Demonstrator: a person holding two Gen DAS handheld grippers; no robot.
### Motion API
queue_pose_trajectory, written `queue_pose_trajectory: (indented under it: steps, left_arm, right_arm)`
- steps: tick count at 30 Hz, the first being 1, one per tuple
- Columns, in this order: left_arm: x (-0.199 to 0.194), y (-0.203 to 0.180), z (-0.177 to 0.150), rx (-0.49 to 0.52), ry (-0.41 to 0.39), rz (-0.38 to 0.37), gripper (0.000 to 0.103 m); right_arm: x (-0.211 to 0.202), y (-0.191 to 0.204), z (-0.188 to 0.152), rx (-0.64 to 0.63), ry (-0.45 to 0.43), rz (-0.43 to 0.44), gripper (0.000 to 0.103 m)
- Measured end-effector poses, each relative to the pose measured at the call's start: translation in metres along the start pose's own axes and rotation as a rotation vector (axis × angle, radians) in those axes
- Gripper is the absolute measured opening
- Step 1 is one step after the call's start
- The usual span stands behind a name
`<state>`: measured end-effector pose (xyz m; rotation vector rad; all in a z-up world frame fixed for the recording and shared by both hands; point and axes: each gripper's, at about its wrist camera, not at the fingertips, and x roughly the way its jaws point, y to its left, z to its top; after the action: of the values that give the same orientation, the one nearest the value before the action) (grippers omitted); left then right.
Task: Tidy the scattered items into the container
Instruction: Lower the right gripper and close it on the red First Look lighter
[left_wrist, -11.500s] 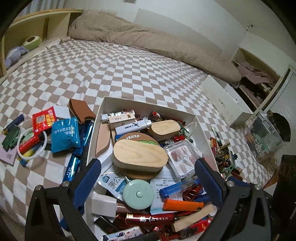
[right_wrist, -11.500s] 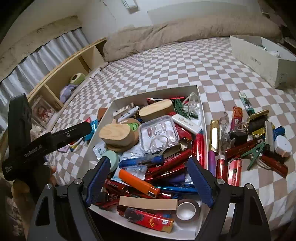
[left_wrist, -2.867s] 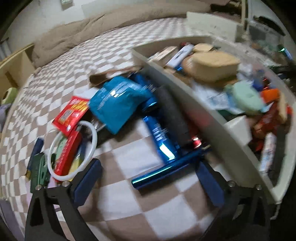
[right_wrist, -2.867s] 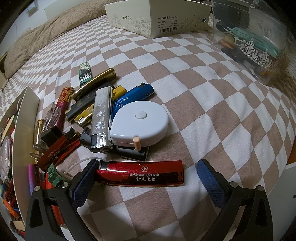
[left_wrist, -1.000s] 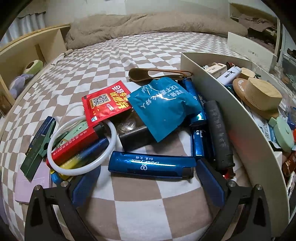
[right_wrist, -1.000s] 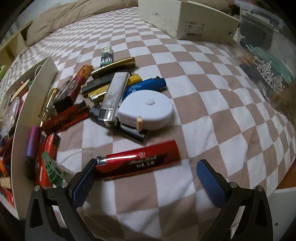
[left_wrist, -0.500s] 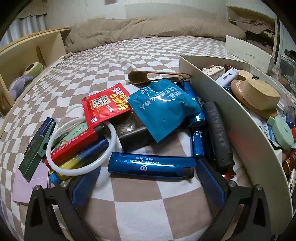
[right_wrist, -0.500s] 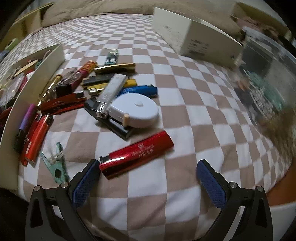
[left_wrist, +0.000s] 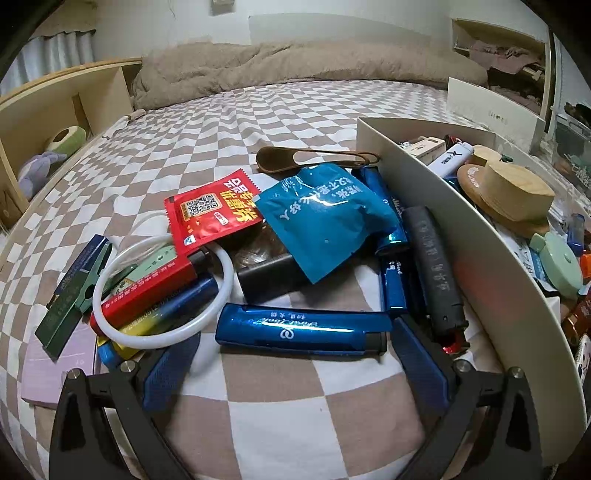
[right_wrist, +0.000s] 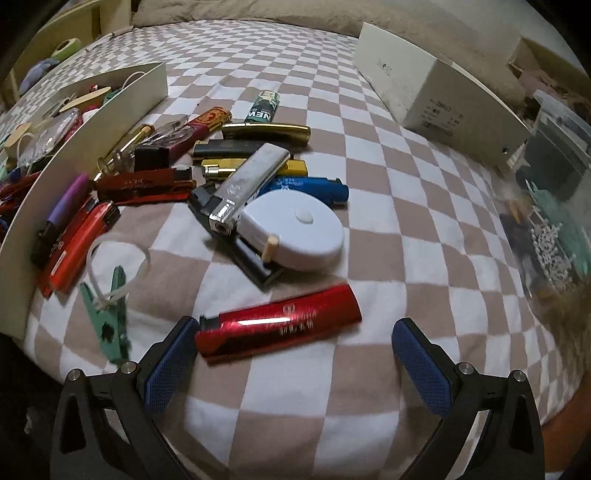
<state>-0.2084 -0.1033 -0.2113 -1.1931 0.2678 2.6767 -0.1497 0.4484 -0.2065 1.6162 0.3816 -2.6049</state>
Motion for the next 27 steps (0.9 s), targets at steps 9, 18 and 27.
queue_pose_trajectory:
  steps: [9, 18, 27]
  left_arm:
    - [-0.002, 0.001, -0.001, -0.013, -0.021, -0.014, 0.103]
    - [-0.008, -0.003, -0.004, -0.001, -0.059, -0.017, 0.083]
    - [-0.010, -0.009, 0.001, 0.039, -0.036, 0.008, 0.083]
  right_arm:
    - [-0.006, 0.003, -0.005, 0.066, -0.049, 0.030, 0.083]
    - [-0.009, 0.004, -0.012, 0.146, -0.083, 0.023, 0.083]
    - [-0.013, 0.003, -0.011, 0.195, -0.073, 0.022, 0.083]
